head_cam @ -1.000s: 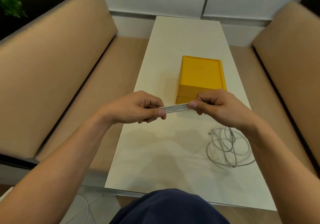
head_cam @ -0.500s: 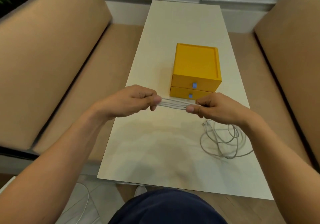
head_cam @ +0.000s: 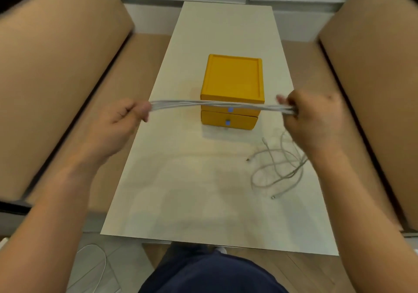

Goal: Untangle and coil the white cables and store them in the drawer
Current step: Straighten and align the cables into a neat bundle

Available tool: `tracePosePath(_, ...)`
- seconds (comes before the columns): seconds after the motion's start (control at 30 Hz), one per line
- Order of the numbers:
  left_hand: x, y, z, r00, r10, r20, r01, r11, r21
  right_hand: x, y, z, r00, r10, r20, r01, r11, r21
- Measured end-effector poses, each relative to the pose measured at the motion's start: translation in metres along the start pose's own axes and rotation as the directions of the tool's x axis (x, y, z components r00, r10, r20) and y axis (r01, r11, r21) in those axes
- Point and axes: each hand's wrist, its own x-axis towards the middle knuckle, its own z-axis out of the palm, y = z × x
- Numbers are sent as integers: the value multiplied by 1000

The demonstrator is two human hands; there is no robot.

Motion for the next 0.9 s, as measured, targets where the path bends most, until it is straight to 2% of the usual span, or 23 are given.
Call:
tracePosePath(0.03,-3,-6,-6,999,-24,-27,23,998,-54,-13,6,17,958,34,285,-34,999,-3)
tracePosePath(0.07,-7,-11,-9,999,-39,-18,38,997,-65,-29,13,33,851,52,522,-49,999,-19)
tracePosePath(0.1,-13,-16,-10,999,-52,8,52,998,-34,-43,18,45,740,72,669,-77,997,-21)
tracePosePath(0.13,-19,-20,-9,997,-65,33,65,998,2,-53,21,55,662,104,743,-160,987,5)
tracePosePath(0.17,-25,-23,-8,996,-72,46,70,997,38,-56,21,59,612,153,776,-309,949,56)
tracePosePath(0.2,-30,-28,-6,996,-81,49,77,994,75,-54,22,60,592,192,782,-442,889,116)
tracePosePath(0.23,-34,-31,-4,995,-89,52,82,990,117,-50,22,59,613,240,753,-509,849,144)
tracePosePath(0.27,-38,-35,-3,993,-100,63,88,983,161,-42,23,56,675,288,679,-498,857,132)
tracePosePath(0.3,-42,-39,-1,990,-110,84,90,974,208,-33,26,50,769,322,553,-434,897,81)
tracePosePath(0.33,-46,-41,1,988,-120,102,92,966,240,-22,29,43,883,298,362,-332,942,36)
tracePosePath(0.37,-47,-43,3,986,-120,115,87,962,258,-8,32,34,969,208,134,-208,978,-14)
tracePosePath(0.4,-48,-45,5,986,-116,123,82,964,255,5,35,23,994,75,-81,-80,995,-53)
tracePosePath(0.43,-48,-46,5,986,-116,119,84,966,245,16,38,11,965,-46,-257,23,995,-95)
tracePosePath(0.5,-44,-49,2,988,-136,76,116,968,224,30,37,4,881,-141,-452,104,989,-106)
tracePosePath(0.53,-41,-51,-2,987,-159,31,150,970,189,30,33,11,875,-156,-459,139,988,-71)
tracePosePath(0.57,-38,-51,-7,983,-184,-18,185,975,123,23,29,26,916,-173,-363,179,984,-16)
tracePosePath(0.6,-35,-52,-14,978,-203,-55,205,978,43,9,25,44,971,-193,-142,201,979,44)
tracePosePath(0.63,-32,-51,-22,977,-201,-67,201,980,-6,-8,23,62,966,-184,183,172,982,81)
tracePosePath(0.67,-30,-50,-29,982,-179,-57,179,984,1,-29,24,83,858,-159,488,135,987,83)
tracePosePath(0.7,-27,-51,-36,989,-146,-28,147,988,51,-47,27,97,760,-128,637,119,991,58)
tracePosePath(0.73,-25,-52,-43,992,-125,8,124,985,119,-58,32,109,748,-96,657,100,995,32)
tracePosePath(0.8,-22,-59,-56,988,-143,51,128,965,231,-58,38,117,826,1,564,27,999,-40)
tracePosePath(0.9,-19,-68,-67,982,-188,17,180,960,214,-32,45,114,967,76,242,-61,996,-67)
